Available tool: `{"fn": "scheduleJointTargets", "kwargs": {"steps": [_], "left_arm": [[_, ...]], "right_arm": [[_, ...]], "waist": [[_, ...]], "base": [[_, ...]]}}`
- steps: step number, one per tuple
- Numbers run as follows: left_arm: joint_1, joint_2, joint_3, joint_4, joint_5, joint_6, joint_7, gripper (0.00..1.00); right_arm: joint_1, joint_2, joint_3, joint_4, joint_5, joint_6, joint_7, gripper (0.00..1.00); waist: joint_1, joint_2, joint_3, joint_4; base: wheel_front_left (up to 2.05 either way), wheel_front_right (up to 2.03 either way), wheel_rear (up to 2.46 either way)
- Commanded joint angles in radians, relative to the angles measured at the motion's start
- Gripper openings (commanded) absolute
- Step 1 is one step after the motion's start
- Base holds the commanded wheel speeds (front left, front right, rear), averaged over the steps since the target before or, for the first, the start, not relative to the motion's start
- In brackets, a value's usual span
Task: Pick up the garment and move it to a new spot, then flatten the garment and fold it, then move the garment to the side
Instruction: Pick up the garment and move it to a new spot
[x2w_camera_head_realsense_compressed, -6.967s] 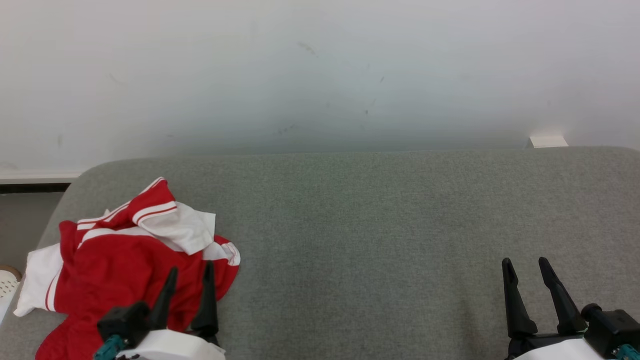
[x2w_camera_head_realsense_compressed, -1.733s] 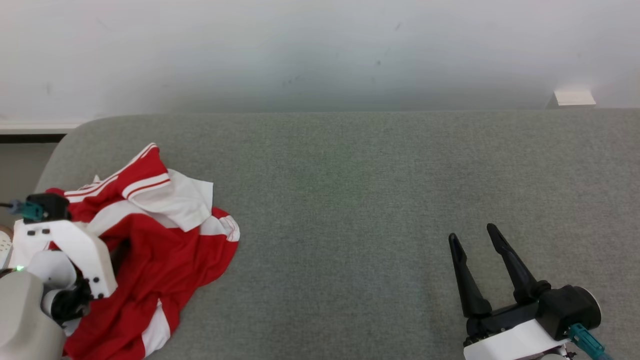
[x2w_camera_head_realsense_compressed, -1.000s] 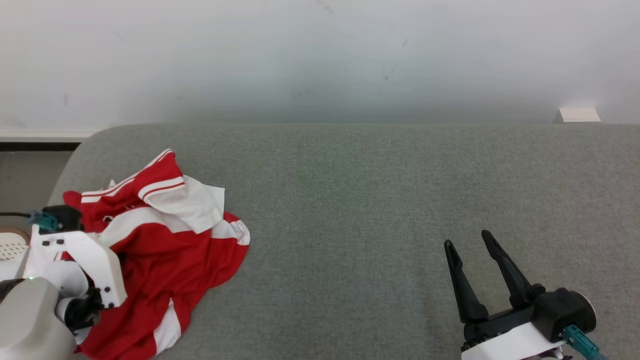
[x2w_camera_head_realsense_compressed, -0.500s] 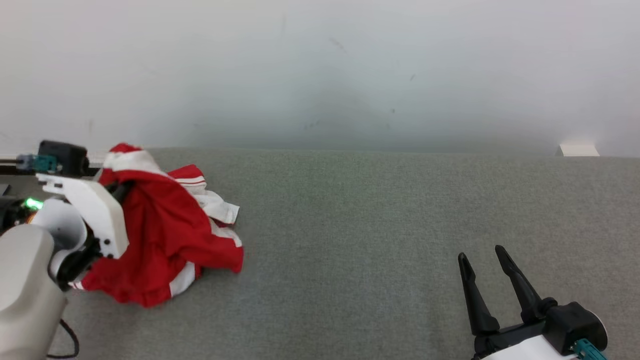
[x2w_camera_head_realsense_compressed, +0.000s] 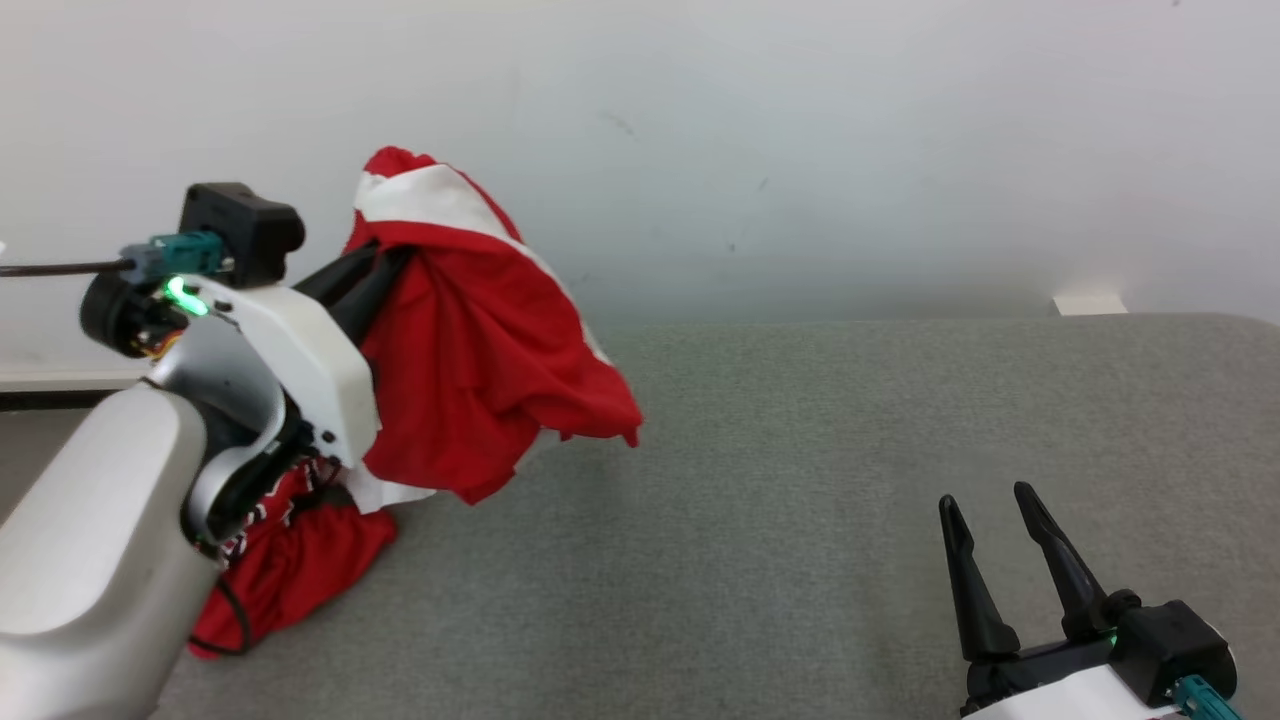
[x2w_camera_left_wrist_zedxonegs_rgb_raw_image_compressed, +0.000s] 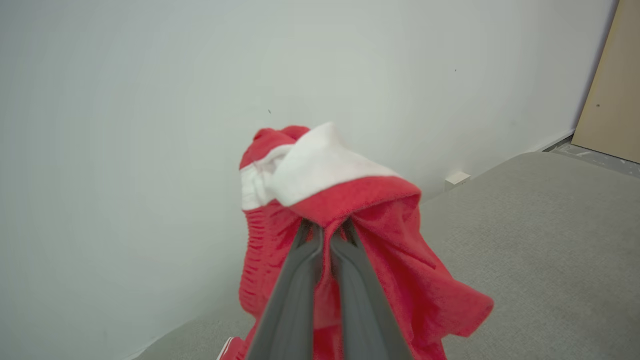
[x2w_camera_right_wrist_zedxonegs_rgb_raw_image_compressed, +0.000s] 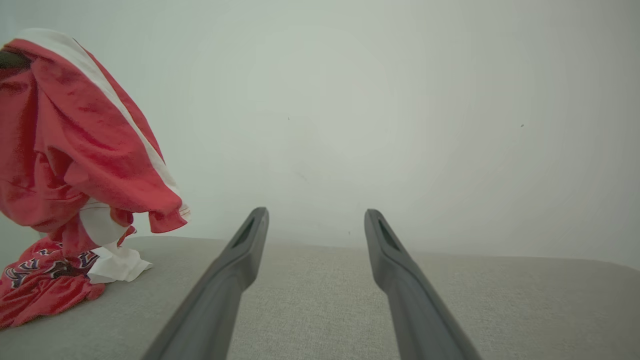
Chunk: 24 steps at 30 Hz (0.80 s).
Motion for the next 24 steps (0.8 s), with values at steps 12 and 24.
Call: {"fn": "scheduleJointTargets", "kwargs": {"steps": [12,24], "left_arm": [[0.059,-0.093,-0.045,-0.093,0.011,0.05,-0.054,0.0],[0.187,-0.252,-0.113,0.199,0.023,0.07,-0.291,0.0]], "right_arm": [[-0.017,-0.002,-0.016,-0.013,0.0,-0.002,0.001,1.0],[-0.035,-0.015,0.001,-0.026,0.008,-0.002,0.001,1.0]], "waist": [[0.0,0.0,0.038,-0.224],[0.0,0.0,0.078,-0.357]], "base": [[0.0,0.0,0.0],[0.0,0.0,0.0]]}}
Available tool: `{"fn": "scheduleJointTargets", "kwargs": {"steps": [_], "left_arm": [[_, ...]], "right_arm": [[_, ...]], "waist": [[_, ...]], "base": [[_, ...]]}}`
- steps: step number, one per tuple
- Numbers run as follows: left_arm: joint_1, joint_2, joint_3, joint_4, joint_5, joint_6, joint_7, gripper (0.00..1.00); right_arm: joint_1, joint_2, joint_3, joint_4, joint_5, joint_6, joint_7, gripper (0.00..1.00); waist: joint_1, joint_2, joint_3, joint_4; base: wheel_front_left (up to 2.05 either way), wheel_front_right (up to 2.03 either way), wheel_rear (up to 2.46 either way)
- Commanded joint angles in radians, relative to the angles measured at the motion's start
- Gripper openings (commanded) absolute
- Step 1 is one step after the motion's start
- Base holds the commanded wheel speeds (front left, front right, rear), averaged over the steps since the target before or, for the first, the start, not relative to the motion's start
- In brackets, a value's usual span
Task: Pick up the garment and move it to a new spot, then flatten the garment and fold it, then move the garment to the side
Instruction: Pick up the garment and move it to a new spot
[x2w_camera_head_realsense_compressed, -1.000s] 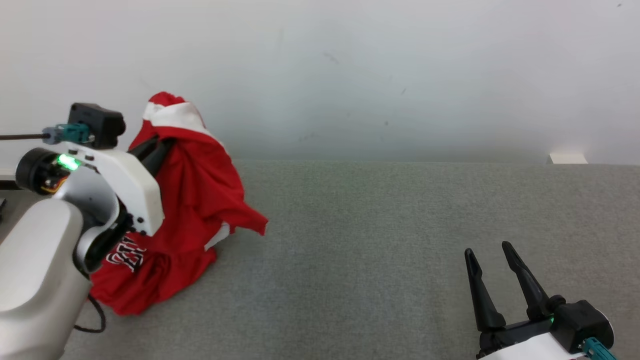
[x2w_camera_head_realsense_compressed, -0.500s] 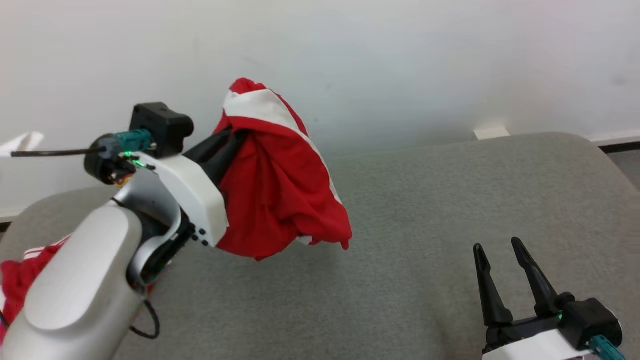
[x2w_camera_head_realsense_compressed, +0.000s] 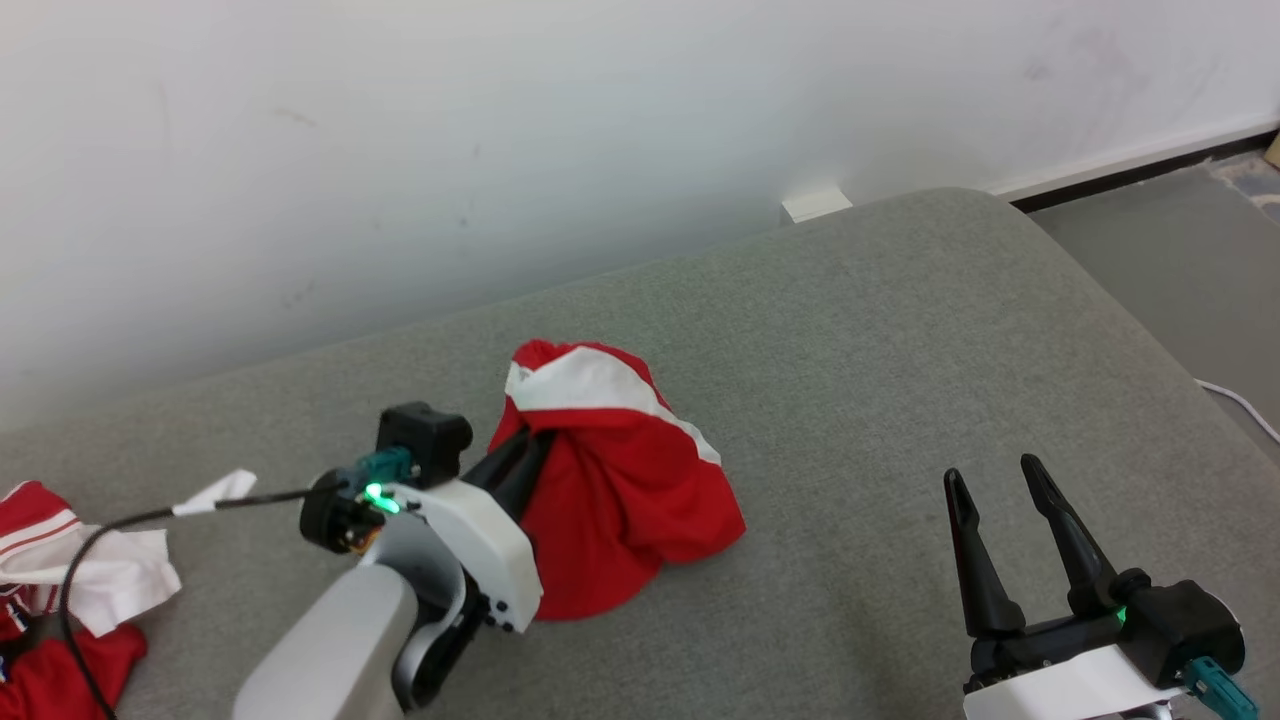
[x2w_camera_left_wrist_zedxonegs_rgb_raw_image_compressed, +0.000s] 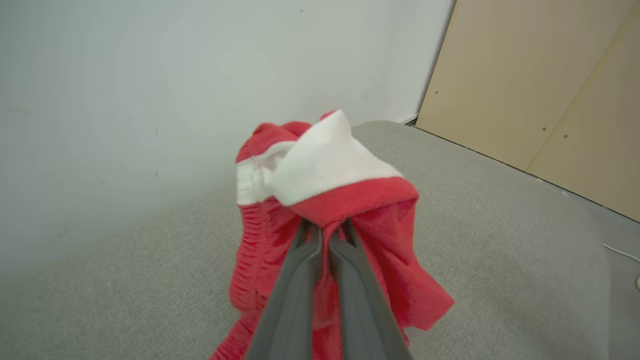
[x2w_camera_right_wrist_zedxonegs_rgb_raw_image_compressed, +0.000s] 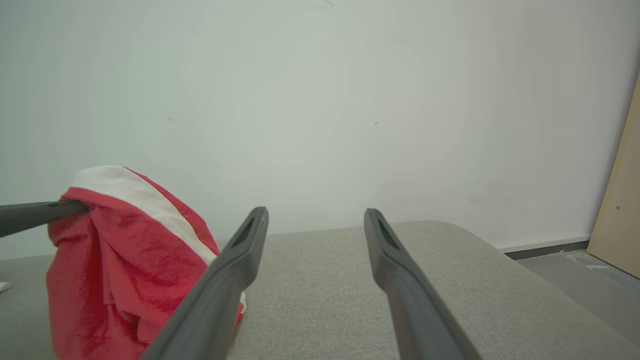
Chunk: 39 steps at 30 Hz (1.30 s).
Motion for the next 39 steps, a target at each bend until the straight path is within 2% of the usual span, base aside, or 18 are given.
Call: {"fn": "scheduleJointTargets", "kwargs": {"steps": [1,7,9,10,11,12,18,27,32,35,39], "left_arm": [[0.02,-0.01,-0.004,0.031,-0.003,0.001,-0.021,0.0],[0.041,-0.079,-0.028,0.201,-0.012,-0.015,-0.106,0.02],[0.027,-0.097,-0.036,0.245,-0.008,-0.026,-0.126,0.28],[0.017,-0.104,-0.038,0.26,-0.005,-0.031,-0.141,0.48],[0.008,-0.111,-0.042,0.273,-0.004,-0.039,-0.153,0.8],[0.001,-0.116,-0.045,0.284,-0.001,-0.048,-0.164,1.0],[-0.018,-0.126,-0.035,0.301,-0.017,-0.067,-0.207,1.0],[0.088,-0.078,0.076,0.142,-0.036,0.004,-0.241,1.0],[0.188,-0.044,0.178,-0.006,0.008,0.057,-0.241,1.0],[0.259,-0.045,0.254,-0.098,0.046,0.079,-0.241,1.0],[0.331,-0.062,0.32,-0.16,0.083,0.082,-0.242,1.0]], "right_arm": [[-0.012,-0.004,0.002,0.0,0.009,-0.002,0.001,1.0],[-0.009,-0.006,0.009,0.009,0.01,-0.002,0.001,1.0],[-0.009,-0.006,0.012,0.012,0.008,-0.002,0.001,1.0],[-0.01,-0.007,0.014,0.013,0.009,-0.002,0.001,1.0],[-0.011,-0.008,0.014,0.015,0.01,-0.002,0.001,1.0],[-0.011,-0.01,0.017,0.016,0.01,-0.002,0.001,1.0],[-0.007,-0.009,0.019,0.021,0.014,-0.002,0.001,1.0],[0.01,-0.033,0.004,-0.013,0.022,-0.002,0.001,1.0],[0.02,-0.043,-0.006,-0.028,0.028,-0.002,0.001,1.0],[0.024,-0.042,-0.014,-0.035,0.03,-0.002,0.001,1.0],[0.031,-0.037,-0.025,-0.044,0.03,-0.002,0.001,1.0]], "waist": [[0.0,-0.0001,0.017,-0.017],[0.0,-0.0001,0.031,-0.012],[0.0,-0.0001,0.032,0.0],[0.0,-0.0001,0.031,0.007],[0.0,-0.0001,0.028,0.016],[0.0,-0.0001,0.025,0.022],[0.0,-0.0001,0.009,0.069],[0.0,-0.0001,-0.014,0.155],[0.0,-0.0001,-0.01,0.191],[0.0,-0.0001,-0.001,0.207],[0.0,-0.0001,0.012,0.222]], "base": [[0.0,0.0,0.0],[0.0,0.0,0.0],[0.0,0.0,0.0],[0.0,0.0,0.0],[0.0,0.0,0.0],[0.0,0.0,0.0],[0.0,0.0,0.0],[0.0,0.0,0.0],[0.0,0.0,0.0],[0.0,0.0,0.0],[0.0,0.0,0.0]]}}
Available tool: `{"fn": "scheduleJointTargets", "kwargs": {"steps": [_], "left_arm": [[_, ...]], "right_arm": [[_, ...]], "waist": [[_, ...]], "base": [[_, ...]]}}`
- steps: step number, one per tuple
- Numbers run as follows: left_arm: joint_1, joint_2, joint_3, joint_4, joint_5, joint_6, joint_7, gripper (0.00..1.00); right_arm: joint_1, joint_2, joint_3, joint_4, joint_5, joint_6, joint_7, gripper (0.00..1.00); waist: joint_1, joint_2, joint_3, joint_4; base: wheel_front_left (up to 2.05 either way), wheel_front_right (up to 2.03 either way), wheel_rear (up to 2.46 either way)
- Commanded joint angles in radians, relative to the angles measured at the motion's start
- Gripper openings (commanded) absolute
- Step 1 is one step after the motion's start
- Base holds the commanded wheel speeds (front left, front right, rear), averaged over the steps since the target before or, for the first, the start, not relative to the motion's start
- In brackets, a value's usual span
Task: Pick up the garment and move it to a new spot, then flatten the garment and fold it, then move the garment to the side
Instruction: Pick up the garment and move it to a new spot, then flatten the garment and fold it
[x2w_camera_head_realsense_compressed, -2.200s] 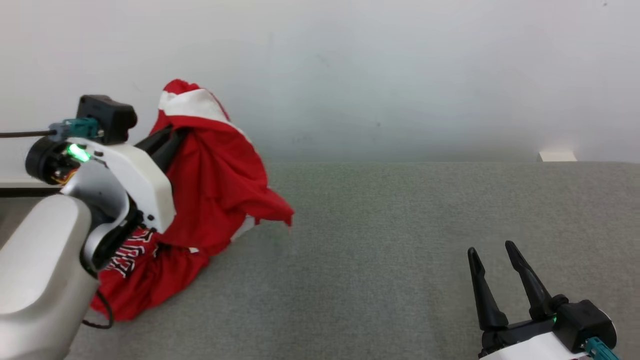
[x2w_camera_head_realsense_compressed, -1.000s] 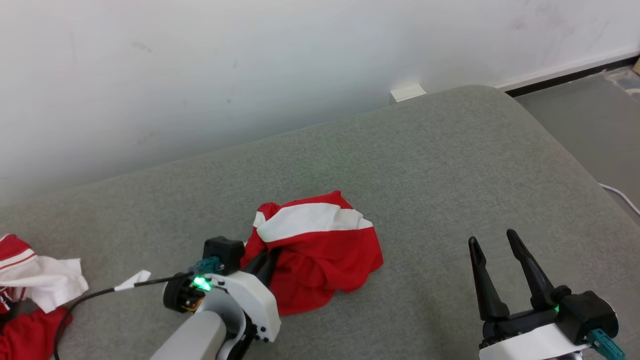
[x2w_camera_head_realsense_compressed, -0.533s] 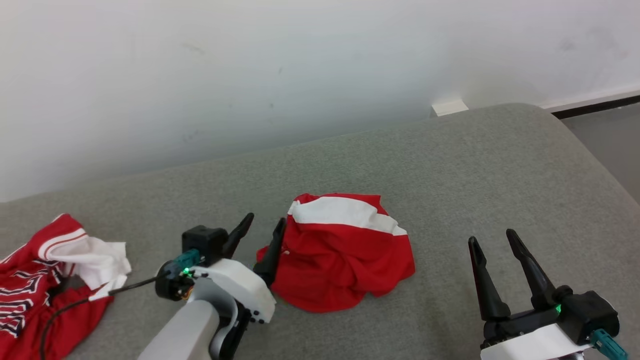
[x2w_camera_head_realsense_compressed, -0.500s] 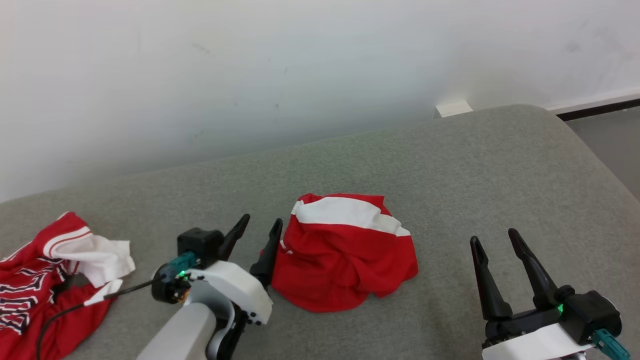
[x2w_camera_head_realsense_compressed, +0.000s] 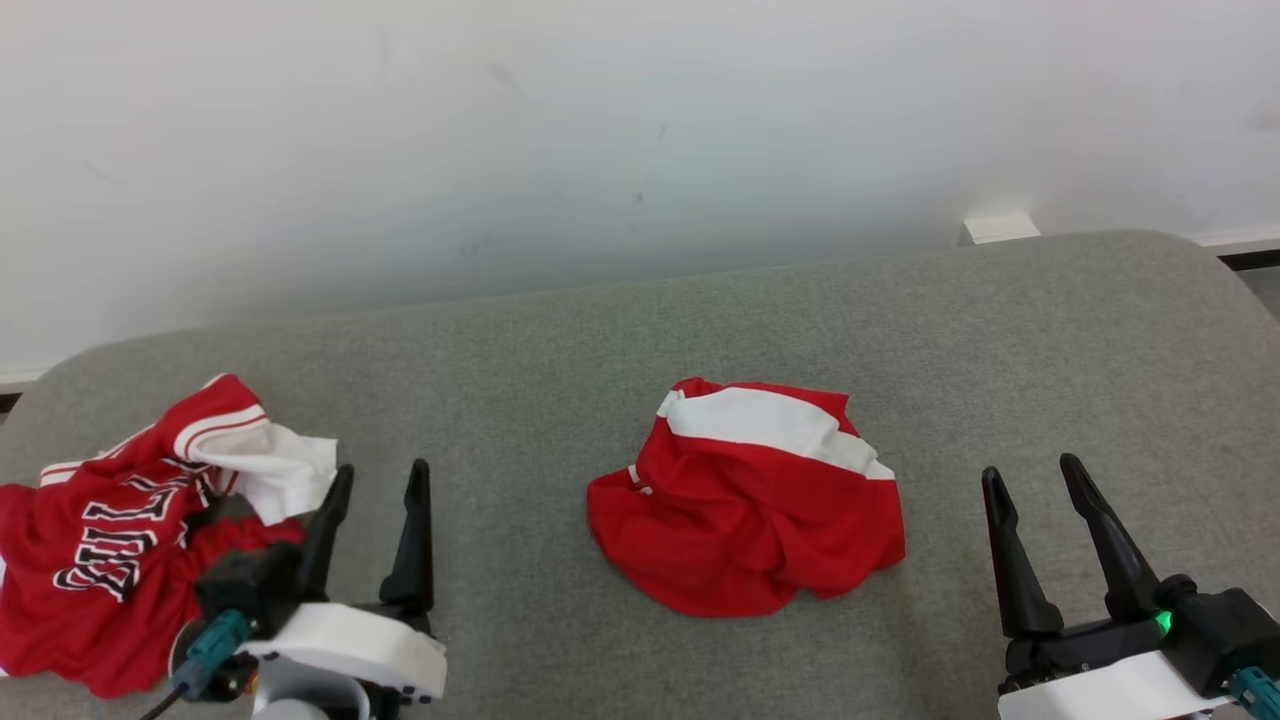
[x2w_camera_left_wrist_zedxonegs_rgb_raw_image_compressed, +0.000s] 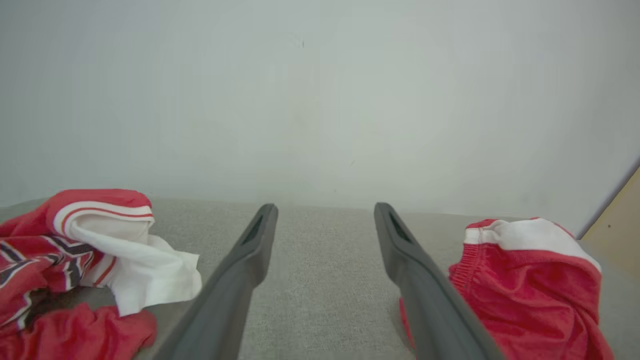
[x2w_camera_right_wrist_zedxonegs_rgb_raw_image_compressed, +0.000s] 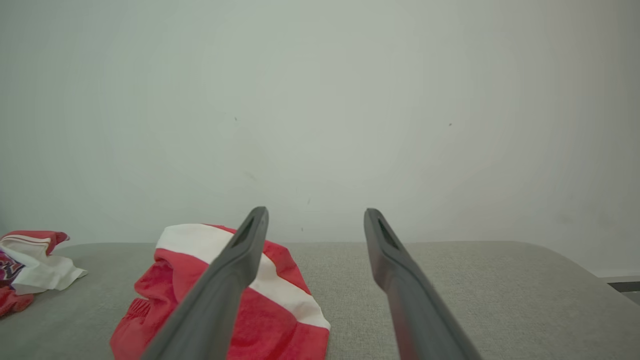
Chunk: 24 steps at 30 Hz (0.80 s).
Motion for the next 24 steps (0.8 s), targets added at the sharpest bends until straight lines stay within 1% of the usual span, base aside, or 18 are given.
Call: {"fn": "scheduleJointTargets", "kwargs": {"steps": [1,4,12,20,24], "left_arm": [[0.019,-0.006,0.007,-0.005,0.01,-0.003,0.0,1.0],[0.061,-0.03,0.057,-0.034,0.051,-0.016,0.0,1.0],[0.11,-0.1,0.123,-0.056,0.135,-0.077,0.0,1.0],[0.106,-0.138,0.168,-0.044,0.183,-0.121,0.0,1.0],[0.11,-0.148,0.187,-0.039,0.201,-0.133,0.0,1.0]], "right_arm": [[0.01,-0.002,-0.005,-0.004,0.001,-0.002,0.001,1.0],[0.014,0.001,-0.017,-0.008,-0.001,-0.002,0.001,1.0],[0.046,-0.002,-0.05,-0.018,-0.013,-0.002,0.001,1.0],[0.039,0.002,-0.049,-0.024,-0.018,-0.002,0.001,1.0],[0.042,0.006,-0.045,-0.024,-0.017,-0.002,0.001,1.0]], "waist": [[0.0,0.0,0.009,0.008],[0.0,0.0,0.021,0.02],[0.0,0.0,0.04,0.051],[0.0,0.0,0.043,0.064],[0.0,0.0,0.039,0.061]], "base": [[0.0,0.0,0.0],[0.0,0.0,0.0],[0.0,0.0,0.0],[0.0,0.0,0.0],[0.0,0.0,0.0]]}}
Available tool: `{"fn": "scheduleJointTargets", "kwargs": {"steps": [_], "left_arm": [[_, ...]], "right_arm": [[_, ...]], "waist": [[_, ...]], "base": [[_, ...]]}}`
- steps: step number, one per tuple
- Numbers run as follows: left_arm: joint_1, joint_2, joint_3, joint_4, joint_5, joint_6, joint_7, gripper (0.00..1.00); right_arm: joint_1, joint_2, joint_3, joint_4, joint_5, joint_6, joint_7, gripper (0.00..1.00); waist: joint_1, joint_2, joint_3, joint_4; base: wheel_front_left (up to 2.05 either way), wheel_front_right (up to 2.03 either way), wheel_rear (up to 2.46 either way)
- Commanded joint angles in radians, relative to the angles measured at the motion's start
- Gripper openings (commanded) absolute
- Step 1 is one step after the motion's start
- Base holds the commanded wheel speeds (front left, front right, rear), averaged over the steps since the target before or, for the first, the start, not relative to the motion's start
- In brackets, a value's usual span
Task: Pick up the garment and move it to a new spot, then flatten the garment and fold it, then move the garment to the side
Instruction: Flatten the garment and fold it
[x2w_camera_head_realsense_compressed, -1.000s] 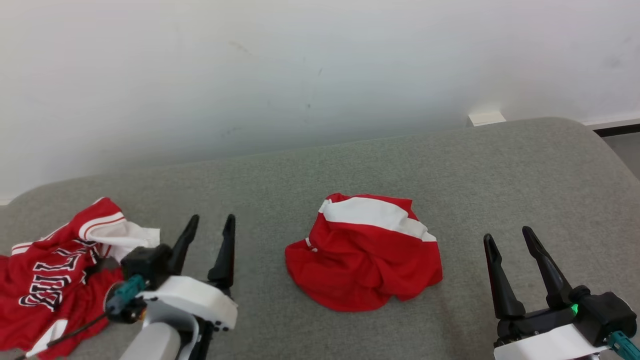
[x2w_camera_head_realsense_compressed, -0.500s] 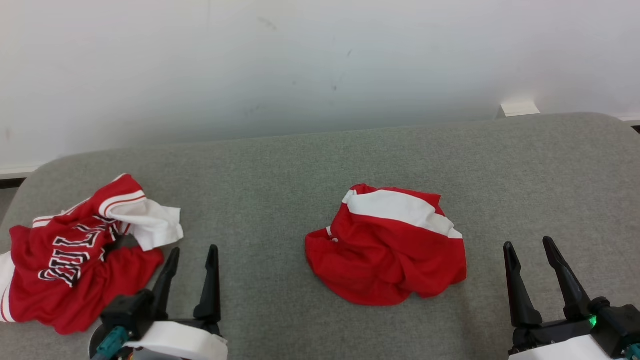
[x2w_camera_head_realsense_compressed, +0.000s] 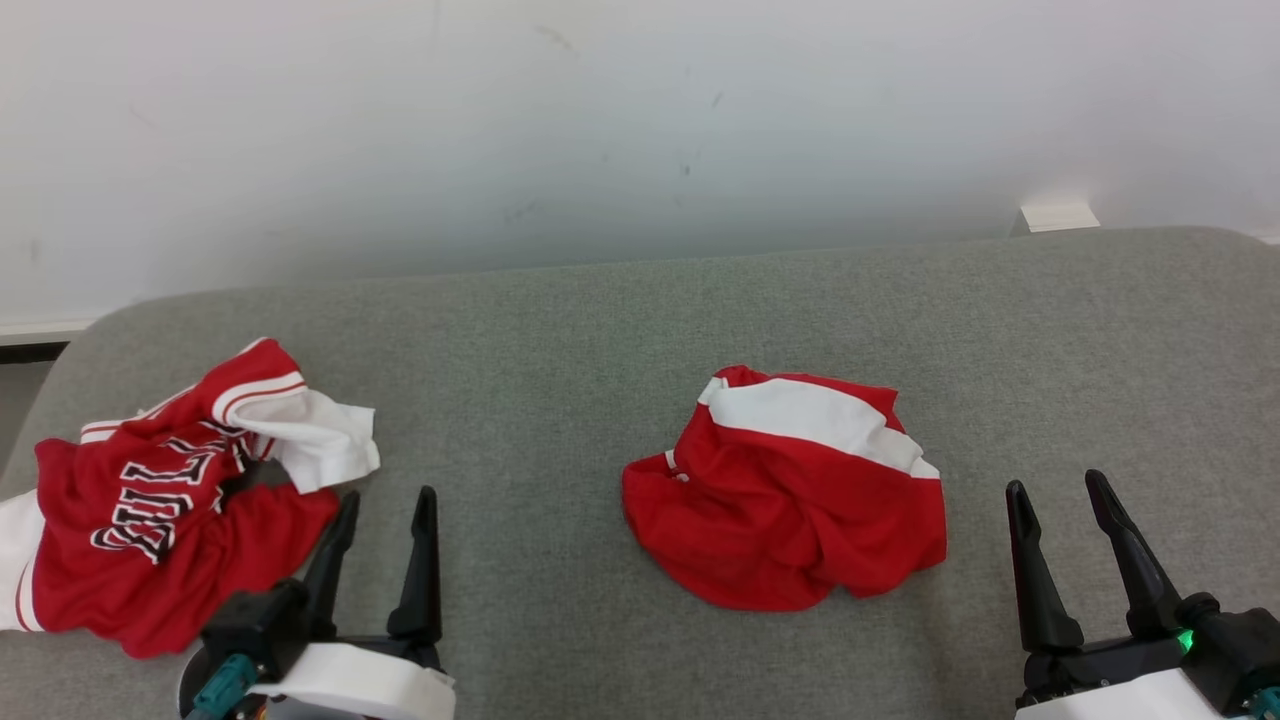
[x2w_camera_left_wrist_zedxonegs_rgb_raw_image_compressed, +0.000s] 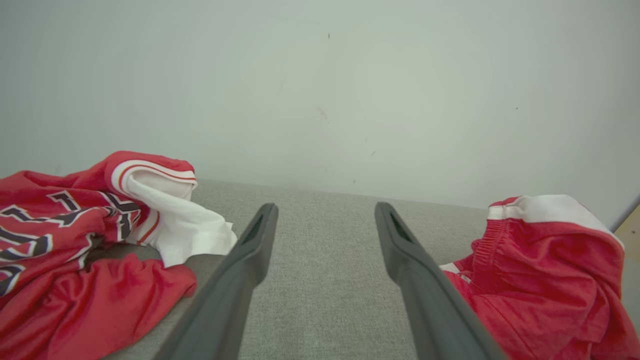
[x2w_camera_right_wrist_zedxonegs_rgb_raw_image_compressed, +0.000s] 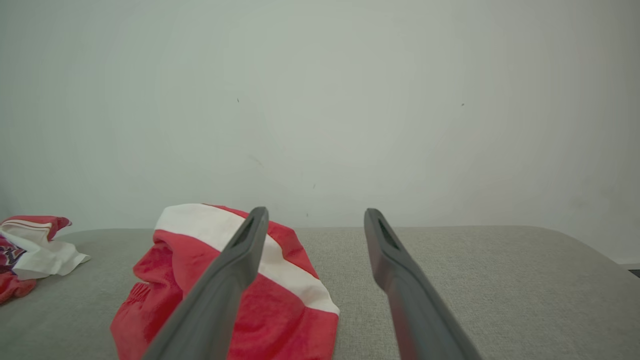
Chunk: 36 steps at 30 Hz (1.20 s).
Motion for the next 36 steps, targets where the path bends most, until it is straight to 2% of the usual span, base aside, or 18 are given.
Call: {"fn": "scheduleJointTargets", "kwargs": {"steps": [1,10,16,20,25,36], "left_arm": [[0.009,-0.002,0.007,0.002,0.011,-0.005,0.0,1.0],[-0.013,-0.015,0.018,0.025,0.037,-0.029,-0.001,1.0],[-0.088,-0.014,-0.023,0.1,0.018,-0.048,0.005,1.0],[-0.157,-0.002,-0.074,0.129,0.009,-0.064,0.06,1.0],[-0.254,0.044,-0.168,0.137,-0.009,-0.077,0.176,1.0],[-0.372,0.099,-0.303,0.129,-0.186,-0.077,0.366,1.0]], "right_arm": [[0.003,0.001,0.0,-0.003,-0.005,-0.002,0.001,1.0],[-0.004,0.003,0.0,0.002,-0.001,-0.002,0.001,1.0],[-0.018,0.004,0.007,0.009,0.003,-0.002,0.001,1.0],[-0.024,0.009,0.0,0.004,0.004,-0.002,0.001,1.0],[-0.033,0.014,0.005,0.003,0.008,-0.002,0.001,1.0],[-0.044,0.032,0.008,0.007,0.018,-0.002,0.001,1.0]], "waist": [[0.0,0.0,-0.001,-0.002],[0.0,0.0,-0.002,-0.014],[0.0,0.0,0.004,-0.038],[0.0,0.0,0.013,-0.073],[0.0,0.0,0.032,-0.119],[0.0,0.0,0.069,-0.222]], "base": [[0.0,0.0,0.0],[0.0,0.0,0.0],[0.0,0.0,0.0],[0.0,0.0,0.0],[0.0,0.0,0.0],[0.0,0.0,0.0]]}}
